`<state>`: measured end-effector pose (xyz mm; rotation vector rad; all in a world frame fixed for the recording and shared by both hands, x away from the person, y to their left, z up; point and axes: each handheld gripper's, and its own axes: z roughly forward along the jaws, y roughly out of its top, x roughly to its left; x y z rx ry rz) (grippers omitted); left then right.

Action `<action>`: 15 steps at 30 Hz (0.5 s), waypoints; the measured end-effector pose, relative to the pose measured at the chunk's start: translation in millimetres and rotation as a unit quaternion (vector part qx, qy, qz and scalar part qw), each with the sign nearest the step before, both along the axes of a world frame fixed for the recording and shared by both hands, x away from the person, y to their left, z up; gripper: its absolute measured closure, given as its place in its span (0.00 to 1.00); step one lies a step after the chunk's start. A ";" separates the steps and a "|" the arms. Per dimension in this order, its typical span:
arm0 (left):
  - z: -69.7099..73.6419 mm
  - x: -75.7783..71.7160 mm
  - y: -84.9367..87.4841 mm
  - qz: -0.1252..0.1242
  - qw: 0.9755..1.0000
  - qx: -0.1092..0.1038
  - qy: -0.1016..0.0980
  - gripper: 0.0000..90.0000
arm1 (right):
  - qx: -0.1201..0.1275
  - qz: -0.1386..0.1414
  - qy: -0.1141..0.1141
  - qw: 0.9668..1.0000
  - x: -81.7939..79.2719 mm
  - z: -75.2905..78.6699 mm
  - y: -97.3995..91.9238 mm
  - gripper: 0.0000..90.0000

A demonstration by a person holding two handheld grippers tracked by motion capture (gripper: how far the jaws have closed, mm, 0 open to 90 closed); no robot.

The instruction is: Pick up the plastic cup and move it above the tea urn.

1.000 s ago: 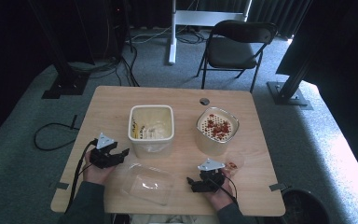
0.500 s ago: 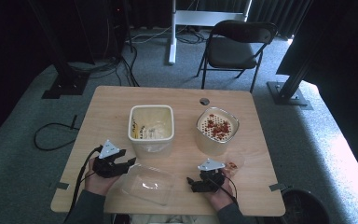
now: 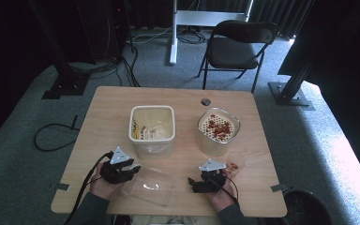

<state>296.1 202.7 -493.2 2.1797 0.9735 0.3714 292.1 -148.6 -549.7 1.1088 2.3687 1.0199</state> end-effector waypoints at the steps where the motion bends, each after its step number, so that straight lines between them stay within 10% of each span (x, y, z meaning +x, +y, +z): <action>1: -0.2 1.0 0.1 -0.002 1.000 0.002 0.004 0.71 | 0.000 0.000 0.000 1.000 0.0 0.0 0.0 0.15; 15: 0.9 8.5 4.6 0.010 1.000 -0.016 0.011 0.89 | 0.000 0.000 0.000 1.000 0.0 0.0 0.0 0.15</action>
